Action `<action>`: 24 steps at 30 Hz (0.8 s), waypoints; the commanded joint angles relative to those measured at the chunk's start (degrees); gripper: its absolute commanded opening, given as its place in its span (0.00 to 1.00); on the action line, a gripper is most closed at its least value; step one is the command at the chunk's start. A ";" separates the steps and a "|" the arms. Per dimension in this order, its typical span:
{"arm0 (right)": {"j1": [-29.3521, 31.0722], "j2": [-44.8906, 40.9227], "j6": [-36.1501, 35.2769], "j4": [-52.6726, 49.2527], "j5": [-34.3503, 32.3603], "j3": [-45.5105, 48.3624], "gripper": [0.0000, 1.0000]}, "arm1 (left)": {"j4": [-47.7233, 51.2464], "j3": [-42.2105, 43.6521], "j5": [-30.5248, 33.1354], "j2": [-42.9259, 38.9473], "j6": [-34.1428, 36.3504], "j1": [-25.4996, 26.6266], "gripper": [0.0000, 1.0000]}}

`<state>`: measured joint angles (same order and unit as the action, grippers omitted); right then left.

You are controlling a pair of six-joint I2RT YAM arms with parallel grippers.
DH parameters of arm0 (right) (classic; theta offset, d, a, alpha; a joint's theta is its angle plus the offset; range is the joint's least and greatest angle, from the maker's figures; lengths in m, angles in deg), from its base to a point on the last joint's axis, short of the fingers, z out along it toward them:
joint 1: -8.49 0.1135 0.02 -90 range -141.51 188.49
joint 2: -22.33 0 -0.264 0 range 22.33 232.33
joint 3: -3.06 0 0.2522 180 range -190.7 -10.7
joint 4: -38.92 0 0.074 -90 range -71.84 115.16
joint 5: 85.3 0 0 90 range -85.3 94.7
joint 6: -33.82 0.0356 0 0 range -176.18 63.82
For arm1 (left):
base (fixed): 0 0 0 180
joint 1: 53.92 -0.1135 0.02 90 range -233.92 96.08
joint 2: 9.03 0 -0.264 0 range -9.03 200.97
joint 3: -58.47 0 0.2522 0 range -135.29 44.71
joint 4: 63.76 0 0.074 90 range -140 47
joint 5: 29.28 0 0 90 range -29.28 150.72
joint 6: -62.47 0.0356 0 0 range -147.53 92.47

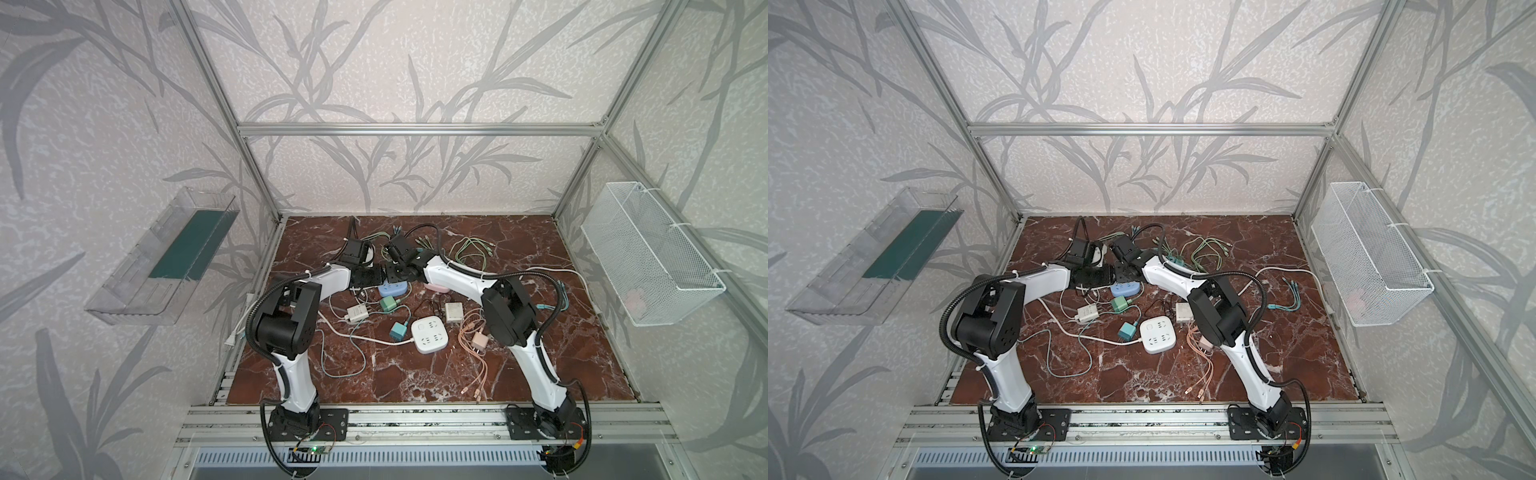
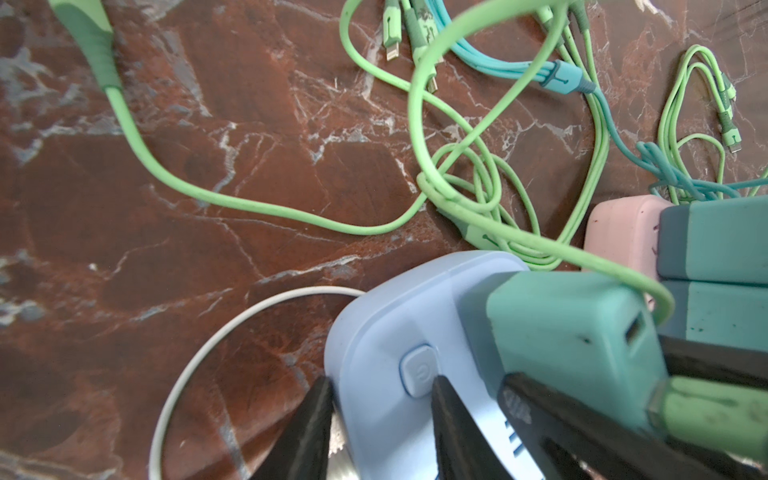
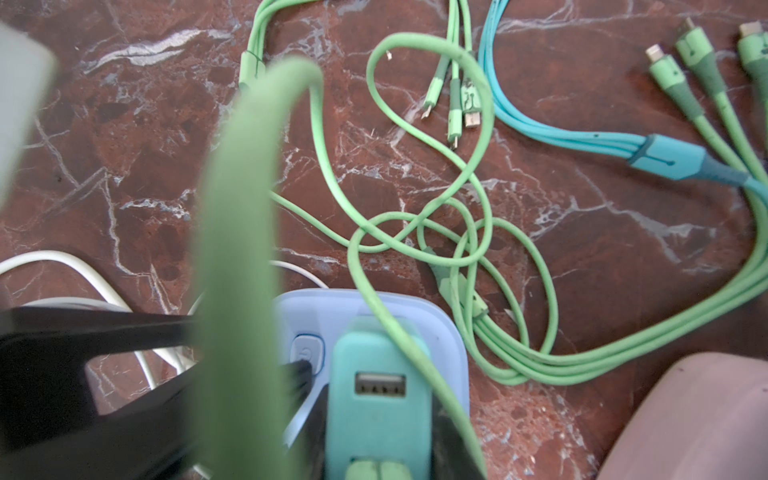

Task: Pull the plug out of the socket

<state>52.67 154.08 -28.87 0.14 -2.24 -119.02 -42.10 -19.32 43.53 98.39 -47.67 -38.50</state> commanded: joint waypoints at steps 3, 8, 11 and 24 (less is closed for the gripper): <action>-0.06 -5.05 0.64 1.22 0.36 -1.02 0.24 | 11.30 1.36 4.42 3.23 1.23 -0.21 0.40; -0.11 -5.08 0.38 0.71 -0.09 -1.87 0.24 | 11.76 1.46 4.97 2.89 1.75 -0.21 0.40; -0.32 -5.14 0.72 0.66 0.17 -2.32 0.24 | 11.96 1.54 5.22 2.84 1.95 -0.21 0.40; -0.85 -5.72 1.89 0.45 1.42 -3.51 0.24 | 13.32 1.19 6.07 3.42 2.56 -0.21 0.40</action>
<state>52.24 154.05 -28.02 -0.38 -1.19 -119.30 -40.17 -20.22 44.80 98.41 -47.03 -38.50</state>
